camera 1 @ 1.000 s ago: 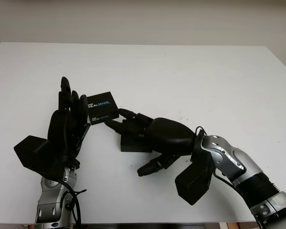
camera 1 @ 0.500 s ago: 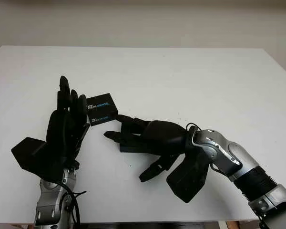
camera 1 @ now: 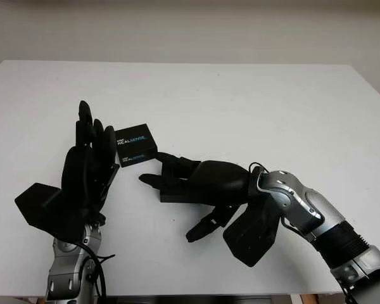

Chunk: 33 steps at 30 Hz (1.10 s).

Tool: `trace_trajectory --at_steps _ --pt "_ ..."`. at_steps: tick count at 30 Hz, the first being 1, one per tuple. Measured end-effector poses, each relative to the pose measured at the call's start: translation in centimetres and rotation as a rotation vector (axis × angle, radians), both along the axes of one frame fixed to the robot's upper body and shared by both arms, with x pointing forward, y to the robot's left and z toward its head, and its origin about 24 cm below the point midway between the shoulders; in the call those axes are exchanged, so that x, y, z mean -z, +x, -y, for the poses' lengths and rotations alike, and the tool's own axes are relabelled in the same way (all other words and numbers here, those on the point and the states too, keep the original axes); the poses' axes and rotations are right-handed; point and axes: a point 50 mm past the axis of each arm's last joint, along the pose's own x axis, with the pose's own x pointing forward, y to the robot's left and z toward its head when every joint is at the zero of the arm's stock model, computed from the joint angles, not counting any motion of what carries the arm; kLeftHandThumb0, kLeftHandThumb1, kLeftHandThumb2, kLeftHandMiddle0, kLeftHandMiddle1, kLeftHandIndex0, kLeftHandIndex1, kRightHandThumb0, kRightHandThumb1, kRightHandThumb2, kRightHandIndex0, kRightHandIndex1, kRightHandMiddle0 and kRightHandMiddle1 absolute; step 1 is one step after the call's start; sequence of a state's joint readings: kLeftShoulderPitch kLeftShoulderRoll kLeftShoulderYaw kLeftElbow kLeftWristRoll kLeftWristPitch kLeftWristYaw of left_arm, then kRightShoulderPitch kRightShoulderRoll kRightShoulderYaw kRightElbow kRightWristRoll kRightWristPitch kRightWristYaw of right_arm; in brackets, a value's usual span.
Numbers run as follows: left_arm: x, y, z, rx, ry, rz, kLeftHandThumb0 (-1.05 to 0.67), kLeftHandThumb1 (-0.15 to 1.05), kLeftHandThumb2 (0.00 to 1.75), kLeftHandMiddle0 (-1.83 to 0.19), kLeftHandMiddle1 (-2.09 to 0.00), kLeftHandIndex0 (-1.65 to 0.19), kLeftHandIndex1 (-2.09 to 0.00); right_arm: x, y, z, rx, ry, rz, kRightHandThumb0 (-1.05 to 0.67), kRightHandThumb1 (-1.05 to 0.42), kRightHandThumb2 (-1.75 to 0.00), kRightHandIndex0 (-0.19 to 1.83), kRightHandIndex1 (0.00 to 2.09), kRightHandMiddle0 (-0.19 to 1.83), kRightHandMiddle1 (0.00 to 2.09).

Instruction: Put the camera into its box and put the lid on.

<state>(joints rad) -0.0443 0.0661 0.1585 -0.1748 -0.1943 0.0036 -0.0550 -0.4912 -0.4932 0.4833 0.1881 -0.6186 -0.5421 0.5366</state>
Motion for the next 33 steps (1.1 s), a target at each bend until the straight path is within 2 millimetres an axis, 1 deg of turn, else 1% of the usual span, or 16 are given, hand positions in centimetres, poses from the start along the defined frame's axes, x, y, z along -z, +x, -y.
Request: trace_trajectory --at_steps 6,11,14,18,26,30,33 --pt "0.0 0.0 0.0 0.000 0.000 0.000 -0.73 1.05 0.46 0.19 0.00 0.19 0.00 1.7 -1.2 0.1 0.056 0.108 0.031 -0.94 -1.05 -0.61 -0.19 0.00 -0.19 0.00" --pt "-0.1 0.0 0.0 0.000 0.001 0.005 -0.73 1.05 0.46 0.19 0.00 0.19 0.00 2.9 -1.7 -0.2 0.103 0.147 0.060 -0.92 -1.05 -0.62 -0.19 0.00 -0.19 0.00" --pt "-0.1 0.0 0.0 0.000 0.002 0.006 -0.73 1.05 0.47 0.19 0.00 0.19 0.00 3.5 -1.7 -0.3 0.117 0.139 0.063 -0.92 -1.05 -0.62 -0.19 0.00 -0.19 0.00" --pt "-0.2 0.0 0.0 0.001 0.004 0.013 -0.73 1.05 0.47 0.19 0.00 0.19 0.00 3.7 -1.8 -0.3 0.117 0.116 0.069 -0.93 -1.05 -0.65 -0.19 0.00 -0.19 0.00" --pt "-0.3 -0.1 0.0 -0.001 0.010 0.015 -0.72 1.05 0.47 0.19 0.00 0.19 0.00 3.7 -1.7 -0.1 0.128 0.108 0.058 -0.92 -1.05 -0.65 -0.19 0.00 -0.19 0.00" --pt "-0.3 -0.1 0.0 -0.002 0.010 0.017 -0.72 1.05 0.47 0.19 0.00 0.19 0.00 3.3 -1.2 0.0 0.177 0.177 0.016 -0.90 -1.05 -0.61 -0.19 0.00 -0.19 0.00" --pt "-0.3 -0.1 0.0 -0.002 0.011 0.019 -0.72 1.05 0.47 0.19 0.00 0.19 0.00 2.7 -0.7 0.5 0.221 0.282 -0.048 -0.86 -1.05 -0.61 -0.19 0.00 -0.19 0.00"
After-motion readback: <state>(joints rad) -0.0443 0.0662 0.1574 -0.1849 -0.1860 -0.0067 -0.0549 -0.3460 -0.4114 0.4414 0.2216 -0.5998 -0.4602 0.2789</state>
